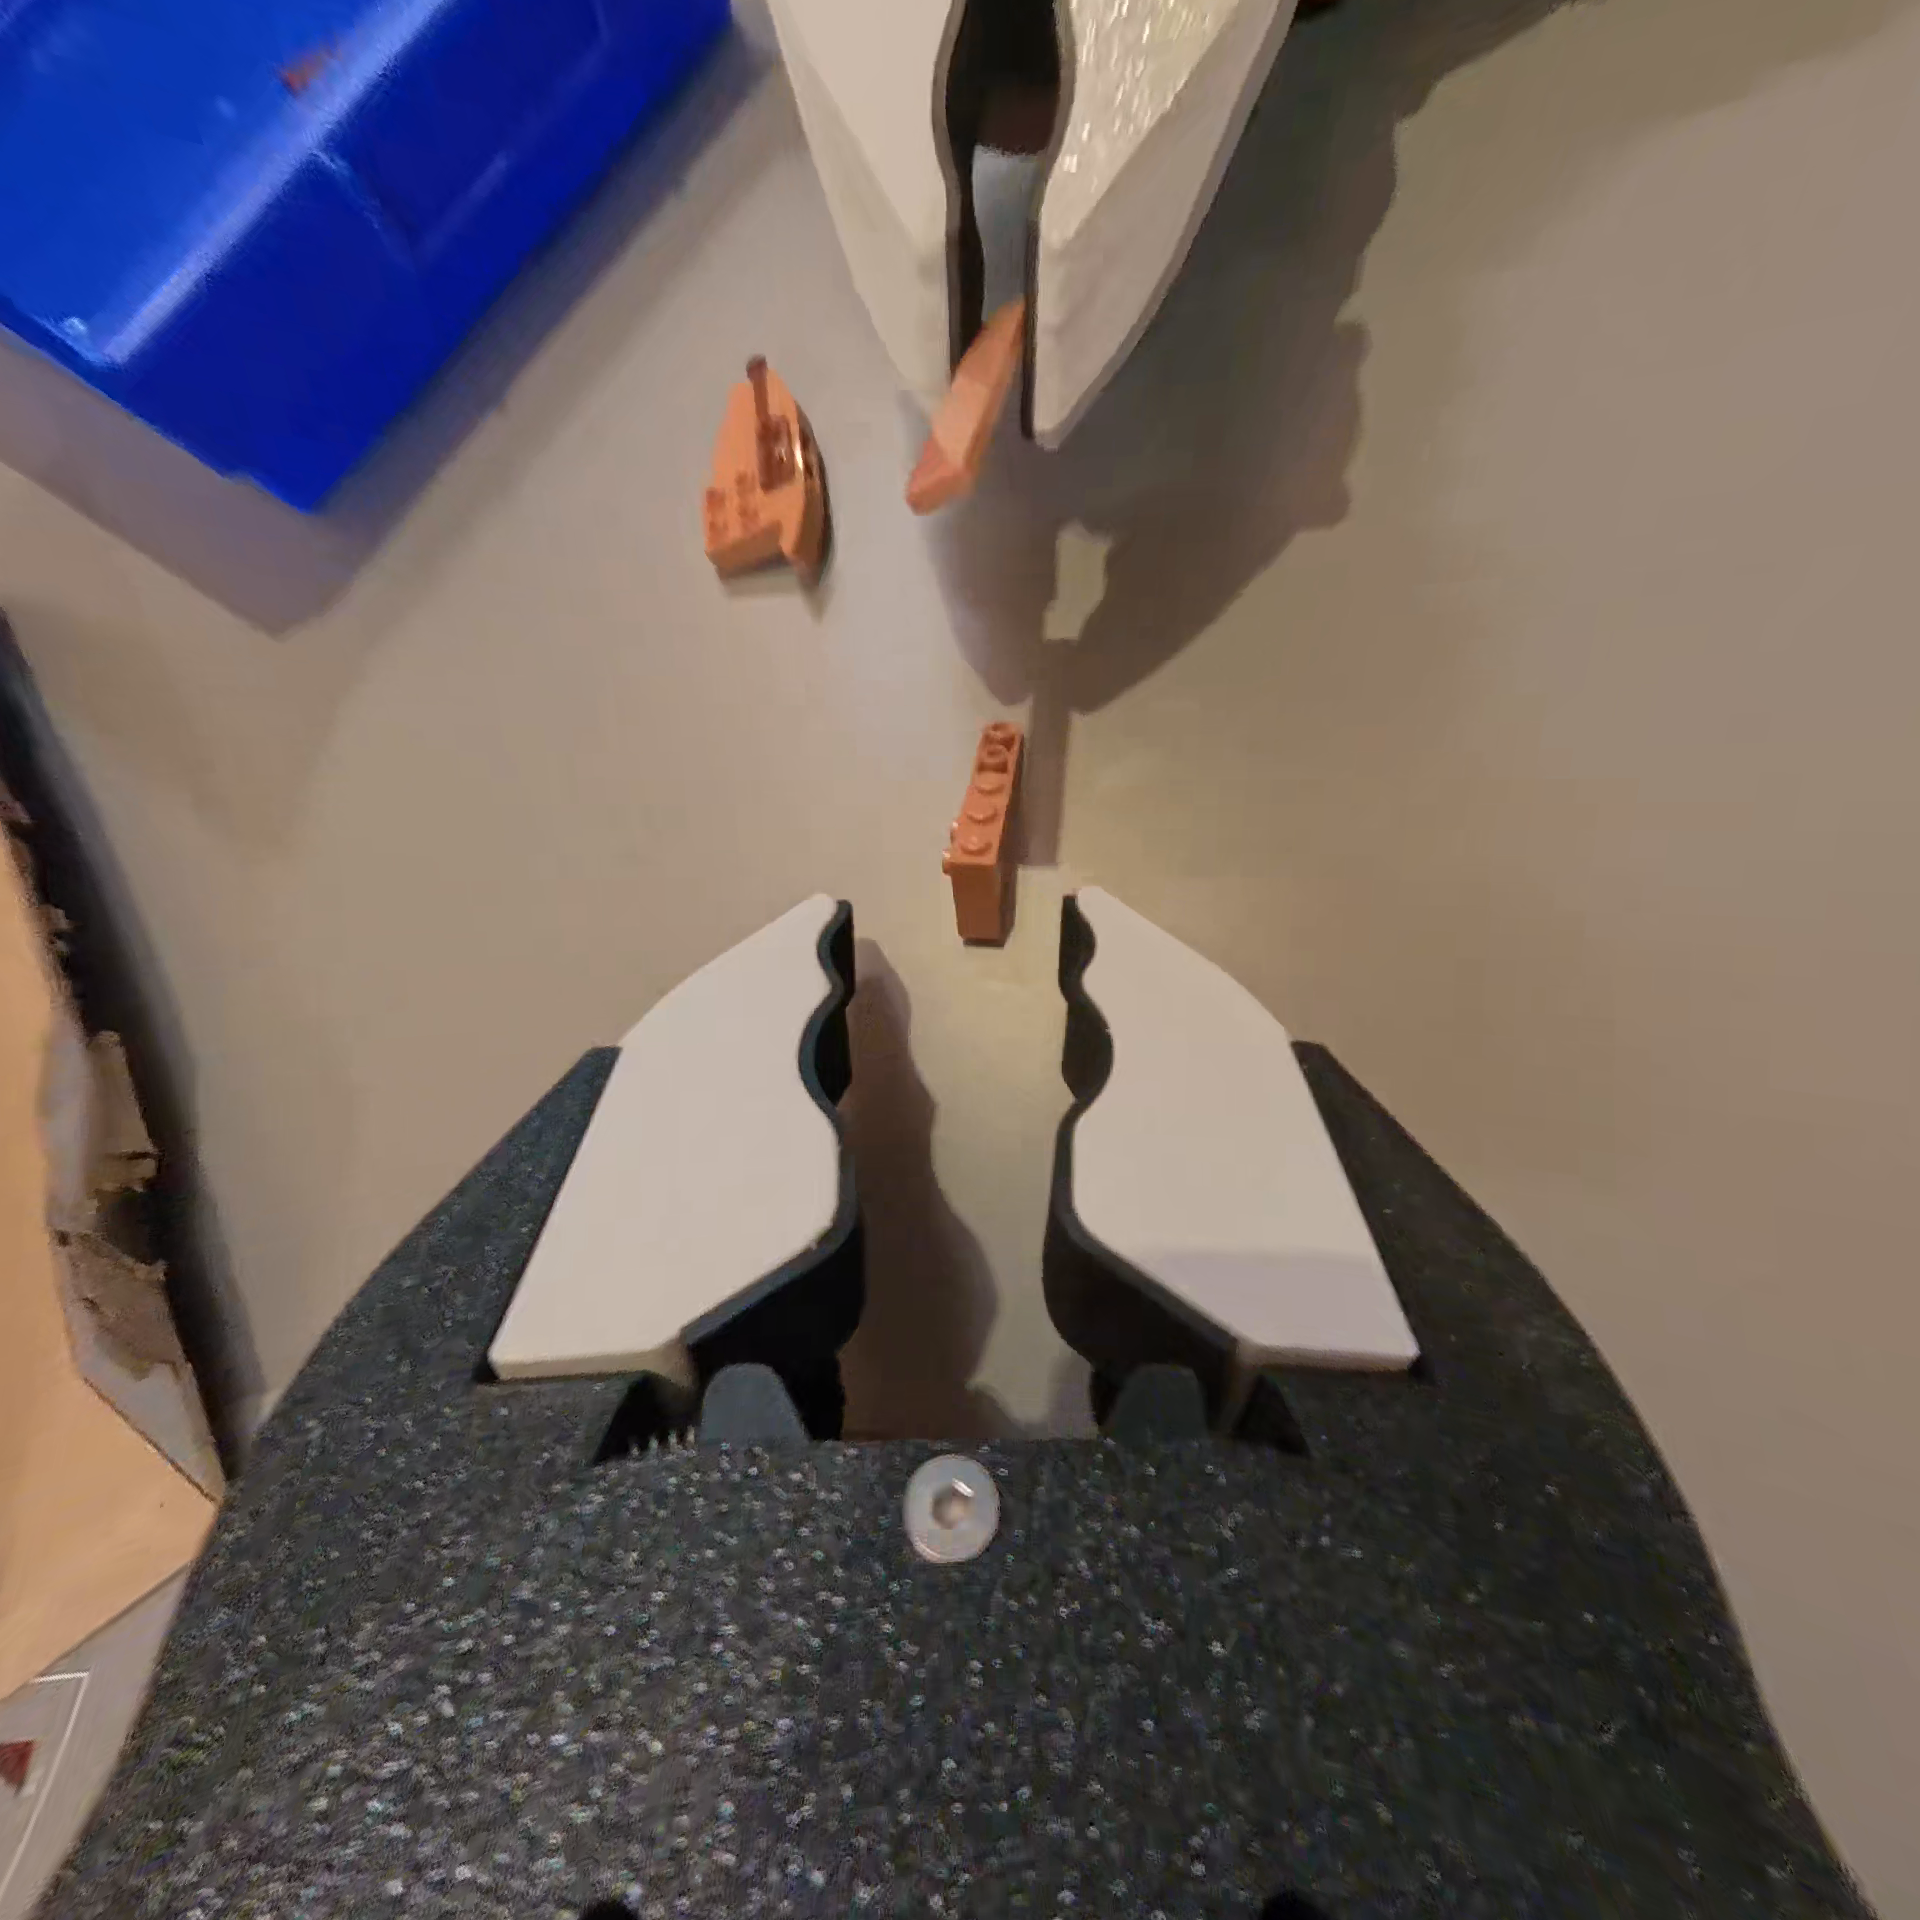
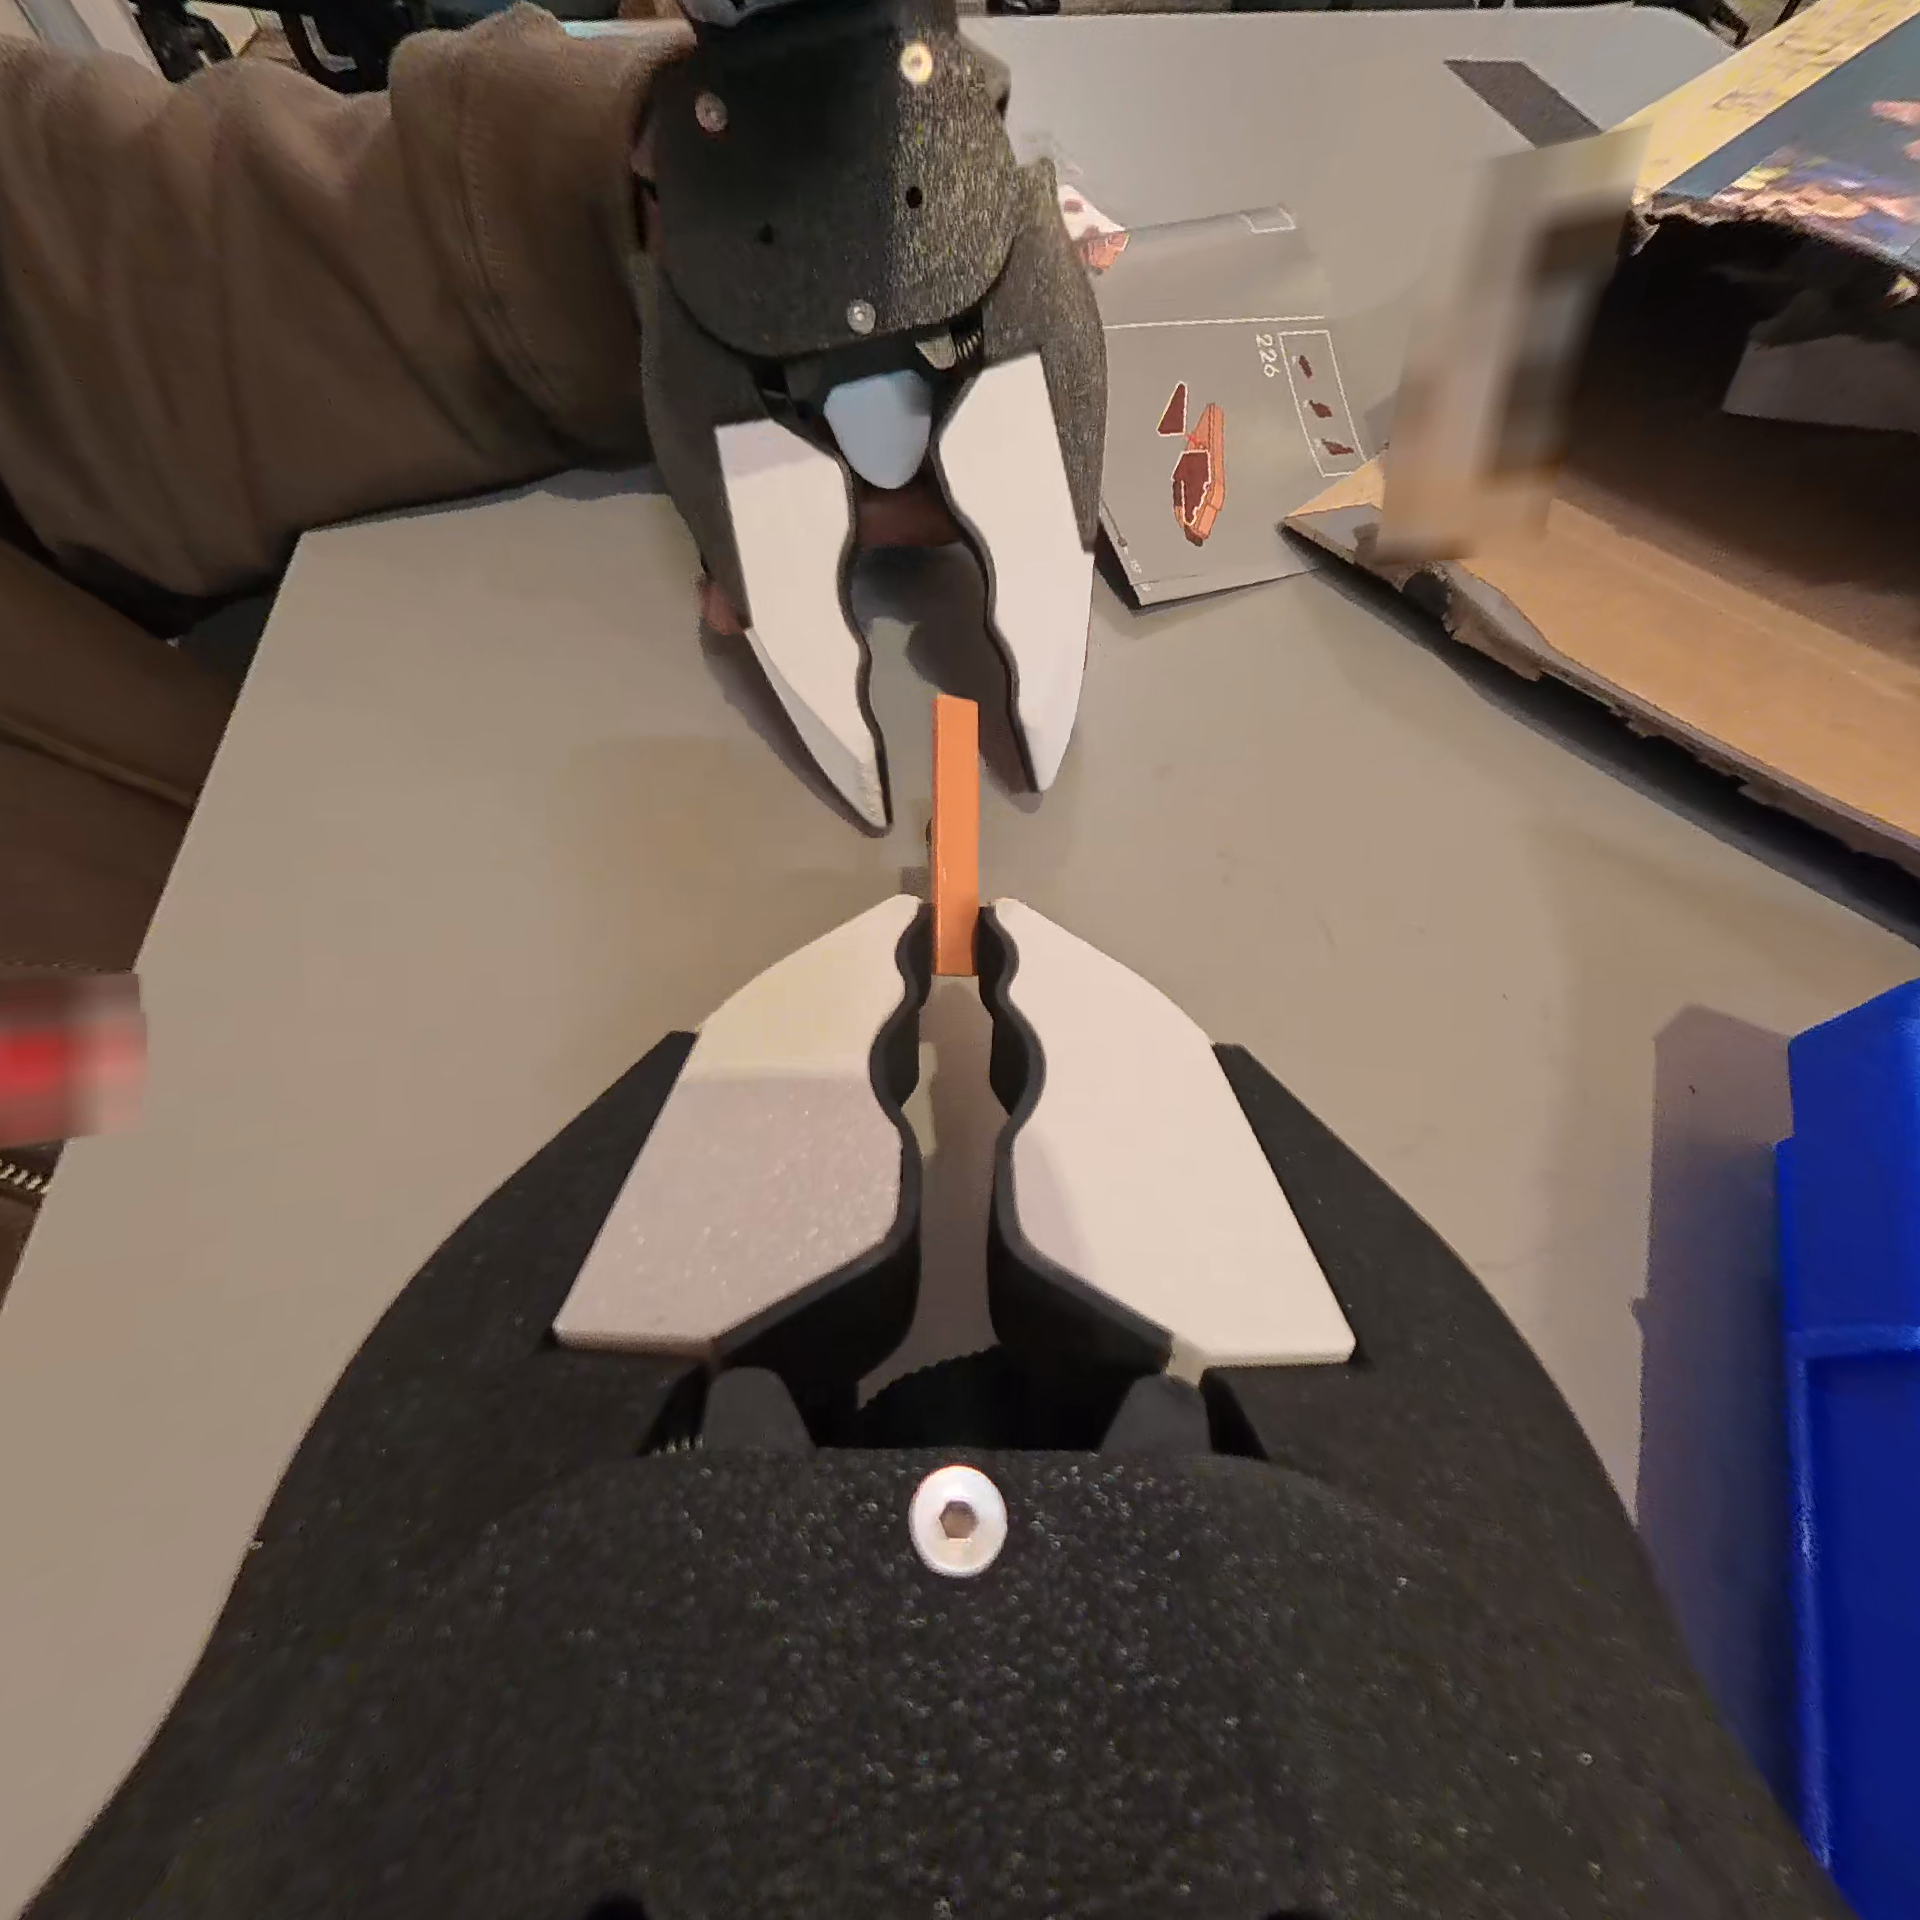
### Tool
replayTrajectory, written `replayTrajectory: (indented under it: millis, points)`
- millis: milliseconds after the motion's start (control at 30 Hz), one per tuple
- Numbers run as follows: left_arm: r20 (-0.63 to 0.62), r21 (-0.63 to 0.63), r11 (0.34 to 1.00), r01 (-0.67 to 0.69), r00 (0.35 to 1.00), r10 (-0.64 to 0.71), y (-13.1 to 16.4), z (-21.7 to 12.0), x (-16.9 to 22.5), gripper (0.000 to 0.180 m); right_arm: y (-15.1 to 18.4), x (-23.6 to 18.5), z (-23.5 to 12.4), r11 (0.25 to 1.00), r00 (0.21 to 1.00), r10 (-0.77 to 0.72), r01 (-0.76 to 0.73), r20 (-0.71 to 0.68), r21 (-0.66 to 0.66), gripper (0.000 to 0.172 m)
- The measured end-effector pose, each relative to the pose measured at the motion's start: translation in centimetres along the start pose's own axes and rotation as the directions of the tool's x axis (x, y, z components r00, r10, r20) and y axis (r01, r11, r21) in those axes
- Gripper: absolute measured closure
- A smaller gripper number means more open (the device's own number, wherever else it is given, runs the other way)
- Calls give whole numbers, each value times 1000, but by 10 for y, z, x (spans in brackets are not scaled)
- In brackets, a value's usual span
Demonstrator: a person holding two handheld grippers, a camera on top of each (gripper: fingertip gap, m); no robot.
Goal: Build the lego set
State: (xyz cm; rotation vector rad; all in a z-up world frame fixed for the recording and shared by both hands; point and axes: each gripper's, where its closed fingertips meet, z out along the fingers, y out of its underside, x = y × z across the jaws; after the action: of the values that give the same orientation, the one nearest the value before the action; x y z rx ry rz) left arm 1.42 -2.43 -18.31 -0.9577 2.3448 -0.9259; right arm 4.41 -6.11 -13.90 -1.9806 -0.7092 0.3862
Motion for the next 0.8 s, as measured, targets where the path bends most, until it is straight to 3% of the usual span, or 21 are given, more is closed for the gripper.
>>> replayTrajectory:
  millis: [100, 233, 400, 567, 800]
  points:
    - [-4, -14, 1000, 16, 1000, -16, 2, 2, 0, 150, 1, -1, 2, 1000, 1000, -5, 5, 0, -9, 164]
    - [-16, 6, 1000, 31, 999, -31, -3, 6, 3, 172, 3, -1, 3, 1000, 1000, -6, 6, 0, -21, 164]
    - [5, 50, 998, 31, 1000, -31, -16, 13, 4, 172, 6, 1, 3, 999, 999, -27, 26, -18, -46, 164]
    - [8, 203, 976, 76, 997, -80, -41, 4, 0, 173, 4, 3, 0, 997, 997, -60, 58, -47, -56, 164]
    - [-11, 237, 968, 84, 996, -84, -45, 3, 2, 173, 6, 5, -1, 991, 991, -111, 104, -78, -87, 164]
